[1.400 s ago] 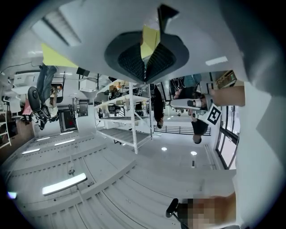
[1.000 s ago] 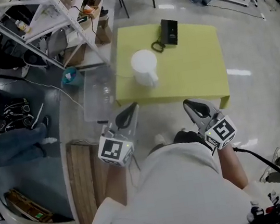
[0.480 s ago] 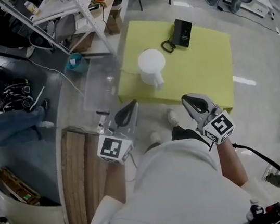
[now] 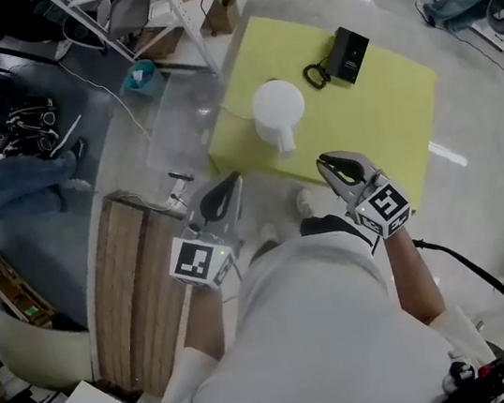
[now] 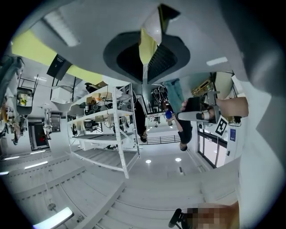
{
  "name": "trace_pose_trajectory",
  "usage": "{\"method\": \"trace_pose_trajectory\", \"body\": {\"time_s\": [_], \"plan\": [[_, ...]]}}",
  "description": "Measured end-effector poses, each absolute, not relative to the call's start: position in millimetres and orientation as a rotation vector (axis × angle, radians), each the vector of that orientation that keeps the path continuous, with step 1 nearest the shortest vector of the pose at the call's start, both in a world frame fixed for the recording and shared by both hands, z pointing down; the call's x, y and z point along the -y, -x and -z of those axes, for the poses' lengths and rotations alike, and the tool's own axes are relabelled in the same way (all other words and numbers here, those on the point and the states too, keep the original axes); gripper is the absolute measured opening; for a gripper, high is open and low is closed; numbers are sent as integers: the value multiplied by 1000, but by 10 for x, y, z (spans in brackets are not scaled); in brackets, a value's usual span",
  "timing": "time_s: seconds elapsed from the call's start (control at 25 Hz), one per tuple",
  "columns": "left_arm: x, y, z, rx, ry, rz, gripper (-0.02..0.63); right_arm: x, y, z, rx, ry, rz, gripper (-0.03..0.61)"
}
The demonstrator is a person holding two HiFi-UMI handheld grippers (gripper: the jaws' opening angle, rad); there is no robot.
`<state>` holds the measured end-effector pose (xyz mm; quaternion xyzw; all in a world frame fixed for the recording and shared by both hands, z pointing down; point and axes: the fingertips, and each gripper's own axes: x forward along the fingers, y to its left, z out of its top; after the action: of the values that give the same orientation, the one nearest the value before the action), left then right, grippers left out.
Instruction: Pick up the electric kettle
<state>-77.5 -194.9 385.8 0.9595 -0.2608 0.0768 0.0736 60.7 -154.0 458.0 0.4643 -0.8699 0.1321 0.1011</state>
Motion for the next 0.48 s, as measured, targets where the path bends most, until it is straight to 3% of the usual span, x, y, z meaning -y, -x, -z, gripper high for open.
{"method": "trace_pose_trajectory", "body": {"time_s": [0.48], "plan": [[2163, 897, -4070, 996, -2751, -256, 5, 2017, -558, -5286, 2607, -1048, -562, 99]]}}
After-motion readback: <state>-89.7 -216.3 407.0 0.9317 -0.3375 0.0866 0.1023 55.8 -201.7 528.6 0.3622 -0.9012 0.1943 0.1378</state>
